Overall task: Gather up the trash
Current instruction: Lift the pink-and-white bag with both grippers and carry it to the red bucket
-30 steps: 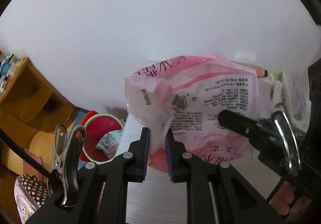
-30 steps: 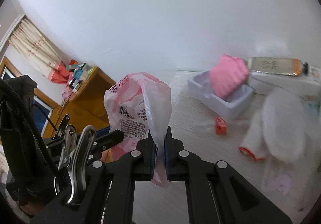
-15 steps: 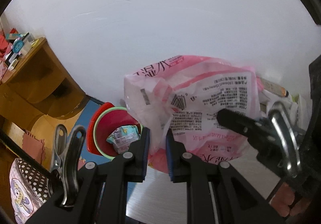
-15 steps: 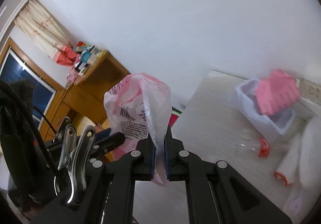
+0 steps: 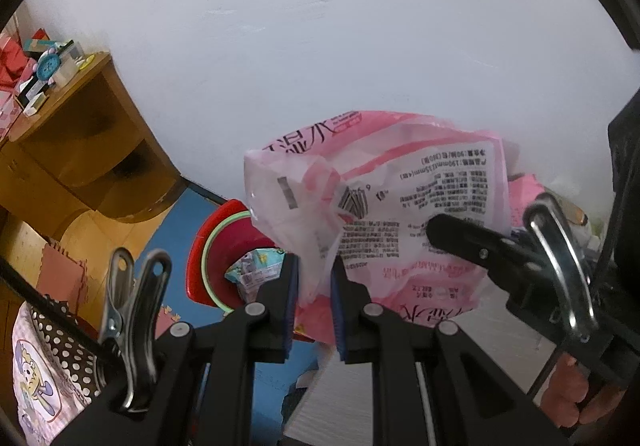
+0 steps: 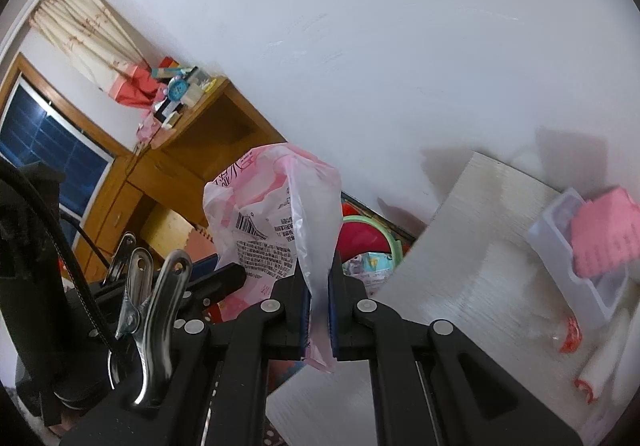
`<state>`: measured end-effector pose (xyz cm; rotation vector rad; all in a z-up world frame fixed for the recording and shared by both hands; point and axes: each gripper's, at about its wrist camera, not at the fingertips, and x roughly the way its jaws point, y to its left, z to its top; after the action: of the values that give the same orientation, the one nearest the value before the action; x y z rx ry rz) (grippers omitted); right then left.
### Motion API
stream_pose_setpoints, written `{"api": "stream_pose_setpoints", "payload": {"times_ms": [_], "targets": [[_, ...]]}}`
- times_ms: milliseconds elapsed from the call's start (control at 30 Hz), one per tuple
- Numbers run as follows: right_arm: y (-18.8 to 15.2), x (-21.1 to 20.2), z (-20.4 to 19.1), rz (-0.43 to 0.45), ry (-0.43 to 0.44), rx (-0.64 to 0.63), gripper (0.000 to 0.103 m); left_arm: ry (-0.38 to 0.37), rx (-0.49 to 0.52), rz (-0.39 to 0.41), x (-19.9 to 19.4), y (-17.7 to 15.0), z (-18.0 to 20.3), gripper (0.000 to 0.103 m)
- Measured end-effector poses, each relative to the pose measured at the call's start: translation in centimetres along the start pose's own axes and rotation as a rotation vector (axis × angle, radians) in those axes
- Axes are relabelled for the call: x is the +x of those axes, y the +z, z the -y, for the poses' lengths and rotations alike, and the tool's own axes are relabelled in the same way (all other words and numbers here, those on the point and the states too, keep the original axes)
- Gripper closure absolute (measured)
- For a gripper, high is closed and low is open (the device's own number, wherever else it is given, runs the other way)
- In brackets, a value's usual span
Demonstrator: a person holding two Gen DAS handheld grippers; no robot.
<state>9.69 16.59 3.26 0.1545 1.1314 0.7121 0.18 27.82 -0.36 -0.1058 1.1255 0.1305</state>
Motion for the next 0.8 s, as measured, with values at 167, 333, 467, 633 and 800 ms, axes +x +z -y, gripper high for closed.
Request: {"api": "stream_pose_setpoints", "payload": {"times_ms": [167,333,467,633,800], "targets": [[0.8,2.2,-0.7,-0.032,0.018,0.036,0.095,0.005,-0.035,-0.018,1.2,0.6,-2.5,0.087],[1.4,4.8,-2.2,-0.073,0.005,0.018,0.095,0.007,-0.069,-0.036,2.0,0.7,-4.5,0.087],[1.6,6.7,-2.9,-0.119,-0.014,-0.004,0.095,-0.009,-0.101,-0.053,2.9,0.6,-6.0,0.087],[2.3,9.5,-4.2,-0.185,-0.053,-0.053,0.095,-0.033,-0.157,-0.075,4.5,0.3,-7.9,0.087],[2.7,11.7,-5.1,-0.222,-0.081,-0.091,0.095,-0.024,-0.168,-0.072,5.2,0.7,-8.6,0.087]]}}
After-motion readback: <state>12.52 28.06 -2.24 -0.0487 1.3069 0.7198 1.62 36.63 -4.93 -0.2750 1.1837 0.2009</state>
